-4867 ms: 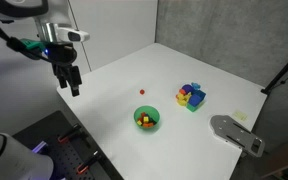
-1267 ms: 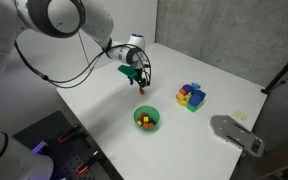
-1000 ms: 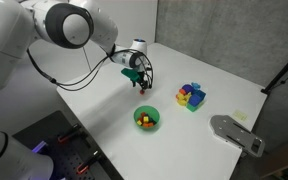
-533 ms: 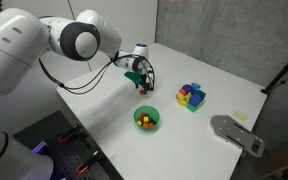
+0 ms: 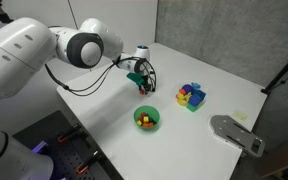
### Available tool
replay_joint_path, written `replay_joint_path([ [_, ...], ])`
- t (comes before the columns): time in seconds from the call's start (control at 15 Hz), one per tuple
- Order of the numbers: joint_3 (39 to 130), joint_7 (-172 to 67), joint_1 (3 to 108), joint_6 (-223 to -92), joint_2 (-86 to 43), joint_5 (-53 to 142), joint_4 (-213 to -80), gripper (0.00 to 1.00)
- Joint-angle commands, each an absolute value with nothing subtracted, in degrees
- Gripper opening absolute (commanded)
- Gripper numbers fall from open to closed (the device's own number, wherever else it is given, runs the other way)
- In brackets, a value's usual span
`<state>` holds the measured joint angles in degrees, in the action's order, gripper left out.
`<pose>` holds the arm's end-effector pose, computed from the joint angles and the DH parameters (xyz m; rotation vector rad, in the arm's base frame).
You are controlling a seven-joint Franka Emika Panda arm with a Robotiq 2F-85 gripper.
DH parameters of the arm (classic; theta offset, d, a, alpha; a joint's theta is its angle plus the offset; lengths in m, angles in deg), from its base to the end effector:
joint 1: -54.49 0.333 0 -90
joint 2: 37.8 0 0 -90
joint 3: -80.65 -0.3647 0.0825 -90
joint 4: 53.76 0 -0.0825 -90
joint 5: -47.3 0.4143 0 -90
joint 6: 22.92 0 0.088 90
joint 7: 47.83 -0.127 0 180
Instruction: Put the small orange block in the bowl.
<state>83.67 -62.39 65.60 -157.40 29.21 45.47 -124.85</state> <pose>0.7771 0.1194 0.0147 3.0570 -0.0906 -0.0717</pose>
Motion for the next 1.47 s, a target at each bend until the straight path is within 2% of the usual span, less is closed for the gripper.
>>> replay_joint_path([
  [0.0,84.6,-64.4,66.2,-154.6,31.7,45.0,-120.0,0.42],
  [0.27,84.8,-64.8,66.3,-152.2,30.9,44.8,-119.5,0.09],
  [0.33,85.1,-65.2,66.4,-151.4,30.5,44.7,-119.6,0.07],
  [0.4,85.5,-65.7,66.6,-150.5,29.9,44.5,-119.6,0.1],
  [0.87,87.5,-66.9,66.7,-146.7,23.3,43.5,-124.1,0.1],
  [1.4,89.7,-68.3,66.1,-146.0,8.6,41.5,-141.2,0.1],
])
